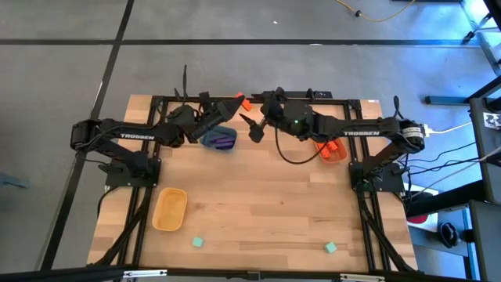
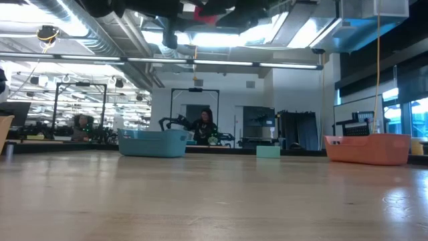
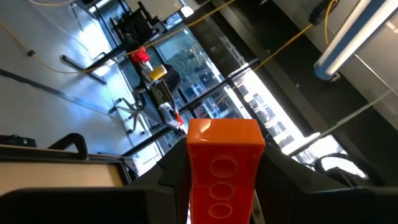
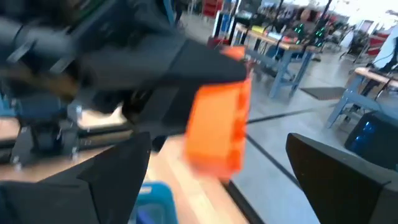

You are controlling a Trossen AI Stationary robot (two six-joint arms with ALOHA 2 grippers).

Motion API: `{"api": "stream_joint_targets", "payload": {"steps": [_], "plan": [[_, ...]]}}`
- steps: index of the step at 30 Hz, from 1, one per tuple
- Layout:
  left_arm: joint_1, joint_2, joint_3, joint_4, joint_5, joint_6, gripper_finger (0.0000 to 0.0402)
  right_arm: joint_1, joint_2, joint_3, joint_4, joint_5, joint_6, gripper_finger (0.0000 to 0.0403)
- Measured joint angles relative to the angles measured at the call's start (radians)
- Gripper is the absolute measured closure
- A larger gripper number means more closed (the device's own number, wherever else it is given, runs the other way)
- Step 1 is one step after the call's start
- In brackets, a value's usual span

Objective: Sort & place blocks by color
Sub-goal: Put the orange 8 stud game piece into the orange bin

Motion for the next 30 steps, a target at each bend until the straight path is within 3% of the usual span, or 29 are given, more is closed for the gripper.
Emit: {"api": "stream_joint_targets", "payload": {"steps": [5,13,23,30], "plan": [[-0.025,0.0,0.0,0.001,-0.028,0.004,0.0278,-0.004,0.029,0.001,0.049,0.0,-0.003,0.0044],[-0.025,0.009,0.0,-0.002,-0.024,0.001,0.0278,-0.004,0.048,0.0,0.055,-0.001,0.0,0.0125],[-0.025,0.008,0.0,0.002,0.003,0.0,0.0278,-0.002,0.039,0.0,0.056,0.047,-0.004,0.03],[-0.008,0.008,0.001,0.001,0.048,0.029,0.0258,-0.003,0.03,0.0,0.044,0.041,-0.014,0.0306]]}}
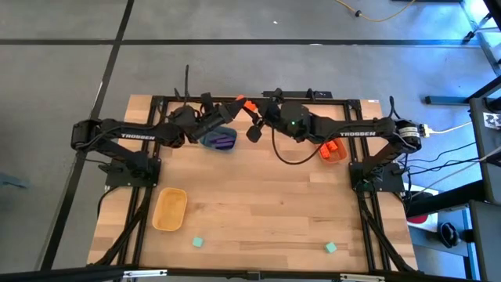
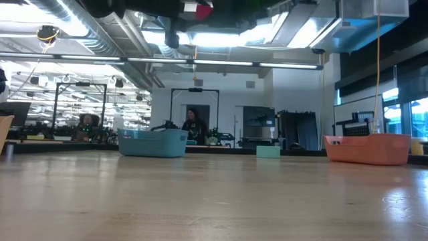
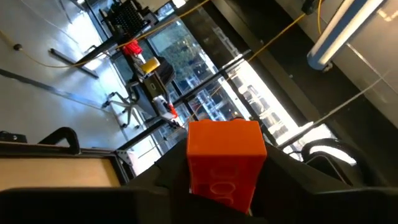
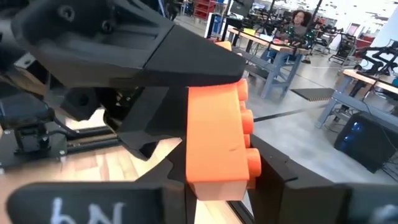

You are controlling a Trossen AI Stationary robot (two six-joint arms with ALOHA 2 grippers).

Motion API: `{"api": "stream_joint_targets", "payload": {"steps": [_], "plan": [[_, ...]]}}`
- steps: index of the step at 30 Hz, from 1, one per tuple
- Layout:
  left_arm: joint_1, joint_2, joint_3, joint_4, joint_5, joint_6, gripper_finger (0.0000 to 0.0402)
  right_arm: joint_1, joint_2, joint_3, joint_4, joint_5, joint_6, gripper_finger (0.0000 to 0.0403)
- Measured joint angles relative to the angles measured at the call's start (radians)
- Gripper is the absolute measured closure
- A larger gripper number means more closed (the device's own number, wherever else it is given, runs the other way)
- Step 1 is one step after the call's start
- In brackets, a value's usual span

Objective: Sort & place blocks by color
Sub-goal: Put the orange 8 stud game piece into the orange bin

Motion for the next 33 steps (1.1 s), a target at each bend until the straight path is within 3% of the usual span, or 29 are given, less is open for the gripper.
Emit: {"api": "stream_joint_targets", "payload": {"steps": [6,13,18,23,28,33], "plan": [[0.1,-0.016,-0.002,-0.012,0.213,0.052,0.0202,0.0,-0.036,0.0,-0.086,0.001,-0.016,0.0306],[0.247,-0.084,-0.002,-0.131,0.431,0.076,0.0193,-0.036,-0.168,0.0,-0.393,0.019,-0.011,0.0306],[0.302,-0.163,-0.002,-0.303,0.543,0.253,0.0194,-0.077,-0.306,-0.046,-0.627,0.064,0.067,0.0306],[0.268,-0.232,-0.023,-0.439,0.551,0.424,0.0195,-0.112,-0.514,-0.252,-0.68,0.08,0.213,0.0306],[0.181,-0.273,-0.167,-0.34,0.496,0.477,0.0195,-0.119,-0.729,-0.469,-0.687,0.068,0.452,0.0306],[0.1,-0.304,-0.312,-0.27,0.45,0.532,0.0195,-0.119,-0.847,-0.566,-0.802,0.017,0.714,0.0306]]}}
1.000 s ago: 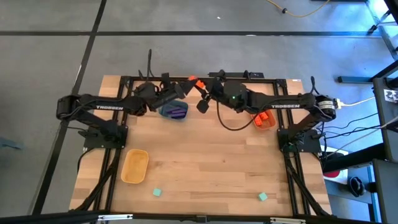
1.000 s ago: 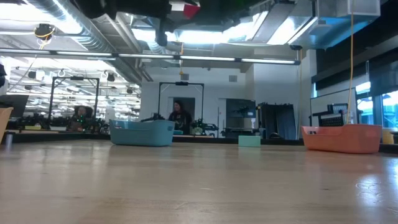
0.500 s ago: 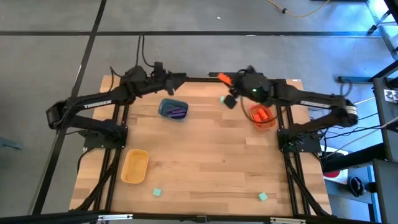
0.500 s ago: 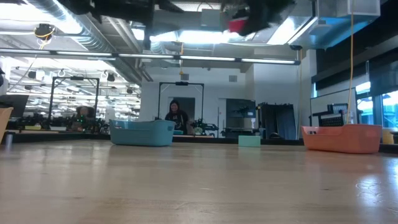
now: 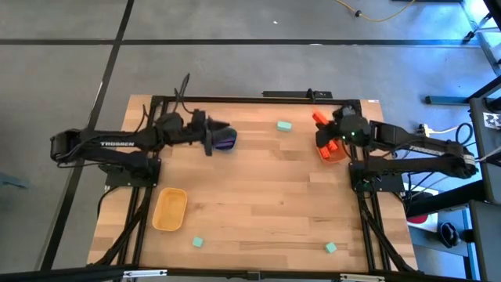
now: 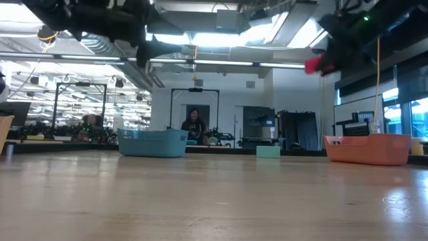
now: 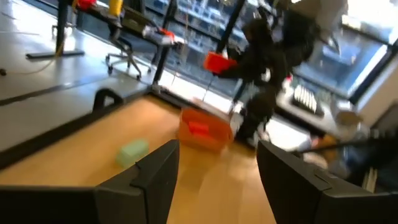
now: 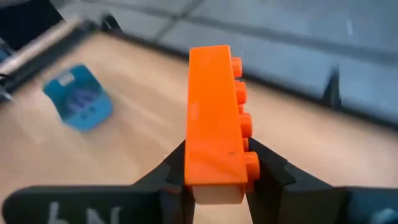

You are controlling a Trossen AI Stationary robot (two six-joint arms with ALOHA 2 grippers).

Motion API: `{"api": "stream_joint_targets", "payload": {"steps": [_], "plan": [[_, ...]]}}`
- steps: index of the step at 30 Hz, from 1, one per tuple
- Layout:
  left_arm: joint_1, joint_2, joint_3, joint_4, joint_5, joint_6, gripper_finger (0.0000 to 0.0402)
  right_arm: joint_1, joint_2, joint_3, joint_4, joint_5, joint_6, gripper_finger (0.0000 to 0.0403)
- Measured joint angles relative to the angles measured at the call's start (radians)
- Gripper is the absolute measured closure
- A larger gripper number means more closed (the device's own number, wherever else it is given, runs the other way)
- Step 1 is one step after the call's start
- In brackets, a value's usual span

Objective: Sort & place blocks by color
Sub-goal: Put the orange 8 stud game piece into the orange bin

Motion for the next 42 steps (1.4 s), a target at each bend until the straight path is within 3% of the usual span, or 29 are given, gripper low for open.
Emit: {"api": "stream_joint_targets", "payload": {"steps": [6,11,13,19,24,28,36,42], "plan": [[-0.043,-0.003,-0.019,0.005,0.011,0.084,0.0195,0.0,-0.009,-0.005,-0.198,-0.121,0.195,0.0306],[-0.032,-0.003,0.013,0.008,-0.02,0.087,0.0195,-0.044,0.047,-0.022,-0.449,-0.349,0.356,0.0306],[-0.026,-0.003,0.021,0.008,-0.029,0.087,0.0195,-0.053,0.07,-0.053,-0.488,-0.385,0.377,0.0306],[-0.005,-0.003,0.034,0.007,-0.026,0.087,0.0195,-0.07,0.102,-0.18,-0.269,-0.318,0.398,0.0306],[-0.002,-0.003,0.034,0.006,-0.022,0.076,0.0195,-0.098,0.137,-0.238,-0.239,-0.206,0.458,0.0306],[-0.002,-0.003,0.034,0.006,-0.021,0.076,0.0195,-0.109,0.141,-0.25,-0.196,-0.174,0.454,0.0306],[-0.002,-0.002,0.034,0.006,-0.02,0.076,0.0195,-0.111,0.141,-0.25,-0.186,-0.177,0.451,0.0192],[-0.002,-0.002,0.034,0.006,-0.02,0.076,0.0195,-0.111,0.136,-0.187,-0.243,-0.18,0.397,0.0139]]}}
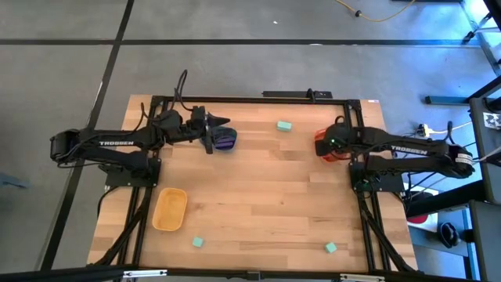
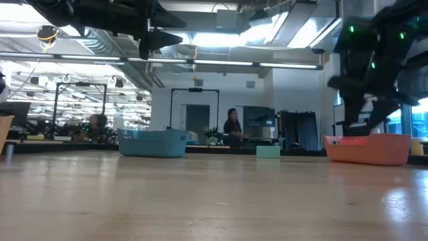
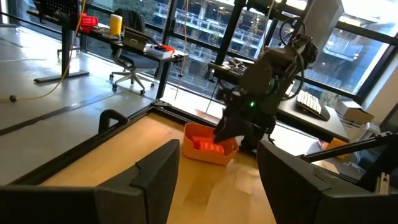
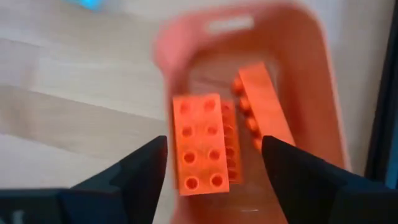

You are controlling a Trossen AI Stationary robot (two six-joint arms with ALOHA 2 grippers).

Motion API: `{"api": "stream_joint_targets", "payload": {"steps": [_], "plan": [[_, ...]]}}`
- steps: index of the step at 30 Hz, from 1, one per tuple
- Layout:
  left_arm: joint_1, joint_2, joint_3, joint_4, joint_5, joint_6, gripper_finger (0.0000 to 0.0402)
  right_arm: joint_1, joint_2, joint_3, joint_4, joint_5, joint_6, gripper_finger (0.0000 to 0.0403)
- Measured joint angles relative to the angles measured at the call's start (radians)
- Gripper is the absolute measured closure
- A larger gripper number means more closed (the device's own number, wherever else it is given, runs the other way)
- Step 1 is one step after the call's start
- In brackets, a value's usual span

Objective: Sort & place blocks by color
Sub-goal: Put the orange 8 stud game piece into the orange bin, then put the top center blue block into the yellow bin

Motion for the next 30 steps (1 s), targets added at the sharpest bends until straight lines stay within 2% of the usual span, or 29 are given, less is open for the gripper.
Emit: {"api": "stream_joint_targets", "payload": {"steps": [4,8,10,15,17,30], "plan": [[0.0,0.0,0.0,0.0,0.012,-0.001,0.0195,0.0,-0.023,0.127,-0.03,0.018,-0.124,0.0126],[0.0,0.0,0.0,0.0,0.068,-0.036,0.0195,0.0,-0.055,0.24,0.121,-0.019,-0.309,0.0124],[0.0,0.0,0.0,0.0,0.093,-0.077,0.0195,0.0,-0.064,0.268,0.267,-0.094,-0.413,0.0124],[-0.001,0.0,0.0,0.0,0.135,-0.132,0.0195,0.001,-0.069,0.27,0.681,-0.373,-0.623,0.0124],[0.0,-0.01,0.0,-0.003,0.133,-0.132,0.0195,0.001,-0.065,0.265,0.771,-0.407,-0.649,0.0123],[0.0,-0.045,0.002,0.003,0.079,-0.093,0.0195,0.0,-0.063,0.261,0.815,-0.413,-0.681,0.0123]]}}
